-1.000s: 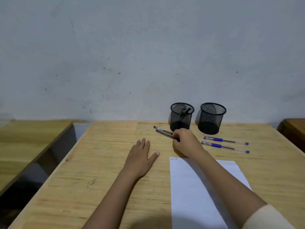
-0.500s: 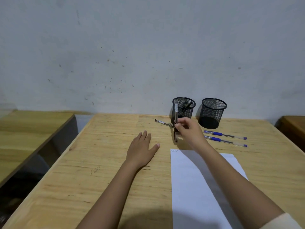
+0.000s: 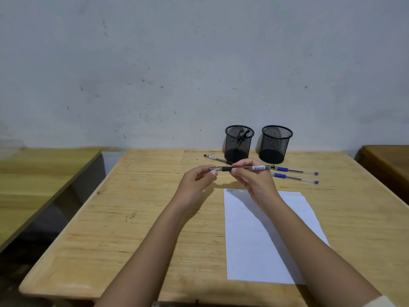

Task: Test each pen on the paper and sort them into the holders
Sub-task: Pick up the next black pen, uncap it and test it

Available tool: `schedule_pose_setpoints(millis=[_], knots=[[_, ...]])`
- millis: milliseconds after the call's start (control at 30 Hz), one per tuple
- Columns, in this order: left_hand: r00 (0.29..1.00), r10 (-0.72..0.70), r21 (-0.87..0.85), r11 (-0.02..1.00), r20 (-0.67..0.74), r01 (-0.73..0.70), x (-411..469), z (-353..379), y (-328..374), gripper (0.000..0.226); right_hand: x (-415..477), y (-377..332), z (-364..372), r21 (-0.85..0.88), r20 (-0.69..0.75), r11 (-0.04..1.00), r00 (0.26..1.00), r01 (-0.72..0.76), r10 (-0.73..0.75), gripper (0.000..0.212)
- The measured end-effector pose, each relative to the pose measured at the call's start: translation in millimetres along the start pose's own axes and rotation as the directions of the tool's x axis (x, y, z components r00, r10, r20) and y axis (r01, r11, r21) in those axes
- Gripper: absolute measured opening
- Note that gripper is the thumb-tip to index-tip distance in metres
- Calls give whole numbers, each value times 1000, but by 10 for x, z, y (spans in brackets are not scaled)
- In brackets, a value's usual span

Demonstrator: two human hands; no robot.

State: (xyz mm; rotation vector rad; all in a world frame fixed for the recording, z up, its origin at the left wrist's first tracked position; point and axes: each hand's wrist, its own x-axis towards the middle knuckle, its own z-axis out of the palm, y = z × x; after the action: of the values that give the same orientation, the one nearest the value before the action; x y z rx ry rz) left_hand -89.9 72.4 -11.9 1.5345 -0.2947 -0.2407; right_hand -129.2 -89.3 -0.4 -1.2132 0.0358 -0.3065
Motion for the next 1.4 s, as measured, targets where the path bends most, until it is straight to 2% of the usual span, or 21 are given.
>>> schedule_pose_setpoints(millis=[100,267,533,667,1100,1300,1367,1400], knots=[[997,64,-55,996,-52,-67,-49,23,58,21,-63,-44,3,-24,67,1000,998,-3,5,18],[992,125,-155,980,-26,-127,-97,39,176,25,-117,-104,-2,-50,94,999,995,17,-12,19],[994,106,-169,980,9,-103,-159,-4,288,17,-154,-155,71,-130,114,989,992,68,-53,17],[995,95,-244,966,8,-90,-186,-13,344,15,-150,-180,84,-93,114,995,993,33,-22,17],[999,-21,-232,973,-48,9,-244,-85,325,11,-153,-124,94,-244,131,968,991,55,-24,15],[999,-15,-212,977,-42,6,-214,-63,391,13,-109,-148,118,-209,133,977,991,46,-18,16],[998,0,-163,987,-59,-10,-201,-66,413,11,-63,-153,106,-250,113,967,994,43,-15,17],[994,16,-115,993,-113,-29,-205,-147,426,10,-28,-188,25,-274,43,961,999,21,-9,15]])
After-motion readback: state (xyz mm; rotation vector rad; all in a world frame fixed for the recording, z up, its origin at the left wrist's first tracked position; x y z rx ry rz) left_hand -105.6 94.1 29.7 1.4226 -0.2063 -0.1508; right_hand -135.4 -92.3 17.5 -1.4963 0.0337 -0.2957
